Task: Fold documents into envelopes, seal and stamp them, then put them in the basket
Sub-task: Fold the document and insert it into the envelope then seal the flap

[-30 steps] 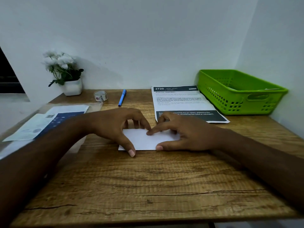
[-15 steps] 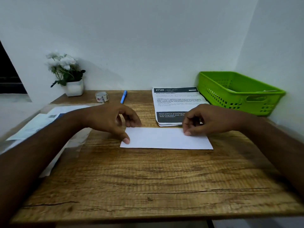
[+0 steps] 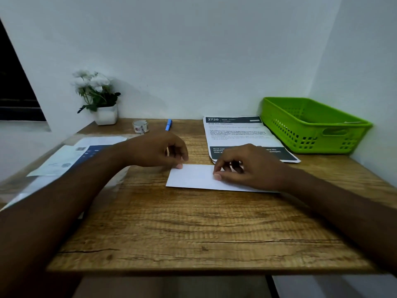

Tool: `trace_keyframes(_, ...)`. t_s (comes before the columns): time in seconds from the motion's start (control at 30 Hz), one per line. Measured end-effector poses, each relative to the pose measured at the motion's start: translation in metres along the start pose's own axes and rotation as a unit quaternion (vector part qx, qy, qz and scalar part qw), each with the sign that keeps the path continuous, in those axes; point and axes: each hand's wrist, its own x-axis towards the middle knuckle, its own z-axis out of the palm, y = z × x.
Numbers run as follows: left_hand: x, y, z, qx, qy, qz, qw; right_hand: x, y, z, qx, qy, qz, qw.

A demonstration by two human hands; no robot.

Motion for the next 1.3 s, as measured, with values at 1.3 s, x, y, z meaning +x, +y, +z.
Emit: trace_keyframes(1.3,-0.241,0.017,-0.006,-0.029,0.425,-0.291,0.857,0.095,-0.148,0.061,-0.017,-0.017,-0.206,0.978)
